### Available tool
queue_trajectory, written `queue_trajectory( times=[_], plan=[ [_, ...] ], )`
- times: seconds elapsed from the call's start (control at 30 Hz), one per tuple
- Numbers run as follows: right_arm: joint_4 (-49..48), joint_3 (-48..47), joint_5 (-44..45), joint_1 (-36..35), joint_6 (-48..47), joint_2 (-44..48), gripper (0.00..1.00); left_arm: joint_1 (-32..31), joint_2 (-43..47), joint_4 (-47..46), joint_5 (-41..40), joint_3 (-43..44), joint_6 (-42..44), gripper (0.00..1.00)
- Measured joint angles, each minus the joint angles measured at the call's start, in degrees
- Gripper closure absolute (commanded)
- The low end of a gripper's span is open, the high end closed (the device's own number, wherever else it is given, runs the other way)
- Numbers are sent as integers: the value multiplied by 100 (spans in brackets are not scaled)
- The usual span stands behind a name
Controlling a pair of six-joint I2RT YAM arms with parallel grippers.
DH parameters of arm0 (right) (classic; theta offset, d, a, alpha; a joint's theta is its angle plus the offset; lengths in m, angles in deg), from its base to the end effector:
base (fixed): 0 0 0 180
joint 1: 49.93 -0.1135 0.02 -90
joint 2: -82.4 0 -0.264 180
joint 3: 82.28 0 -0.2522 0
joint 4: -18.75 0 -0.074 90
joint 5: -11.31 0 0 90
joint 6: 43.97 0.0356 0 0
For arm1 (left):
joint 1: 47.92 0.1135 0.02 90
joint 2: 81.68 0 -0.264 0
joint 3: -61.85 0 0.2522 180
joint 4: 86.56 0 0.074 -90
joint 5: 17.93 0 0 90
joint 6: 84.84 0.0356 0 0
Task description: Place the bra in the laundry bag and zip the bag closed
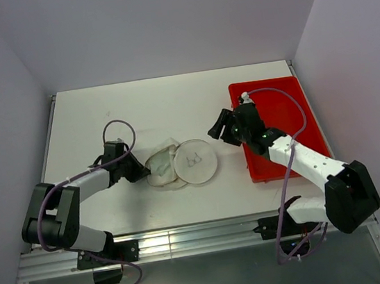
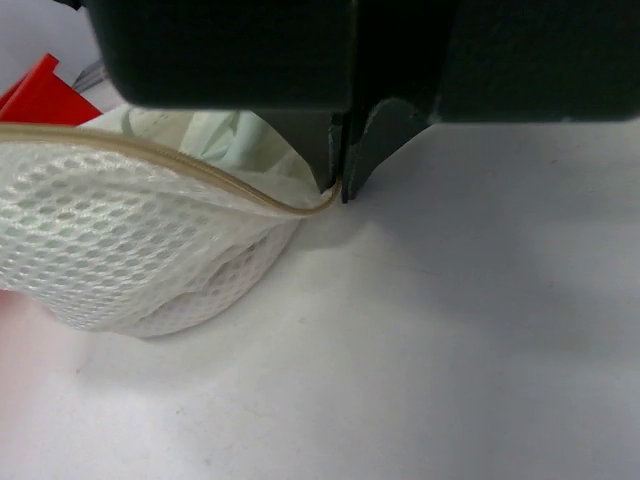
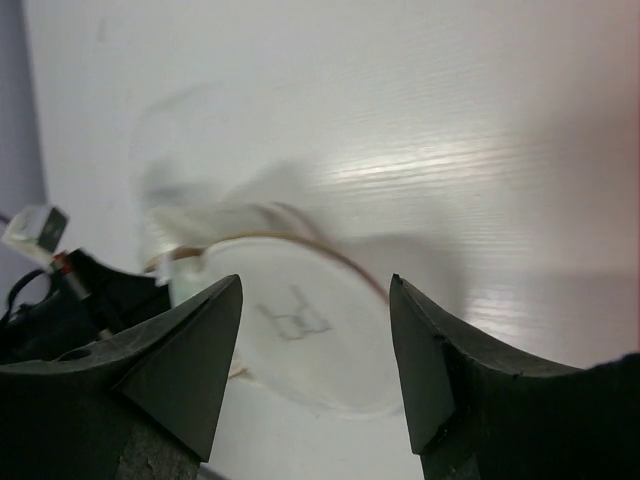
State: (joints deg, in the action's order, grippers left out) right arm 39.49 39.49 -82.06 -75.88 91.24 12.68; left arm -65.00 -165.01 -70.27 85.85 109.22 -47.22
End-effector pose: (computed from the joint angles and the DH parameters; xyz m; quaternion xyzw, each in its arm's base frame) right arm 0.2403 0.1193 0.2525 0.1324 0.8653 0.3019 0.3777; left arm 0.2460 -0.0845 0.1418 -0.2478 0.9069 -0.2763 0.1993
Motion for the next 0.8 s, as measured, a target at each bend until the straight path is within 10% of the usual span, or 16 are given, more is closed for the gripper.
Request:
queue_trajectory(
  times=[0.8],
  plan=[
    [-872, 527, -63, 201, -164, -1729, 62, 87, -341, -590, 223, -52, 122, 100]
  ],
)
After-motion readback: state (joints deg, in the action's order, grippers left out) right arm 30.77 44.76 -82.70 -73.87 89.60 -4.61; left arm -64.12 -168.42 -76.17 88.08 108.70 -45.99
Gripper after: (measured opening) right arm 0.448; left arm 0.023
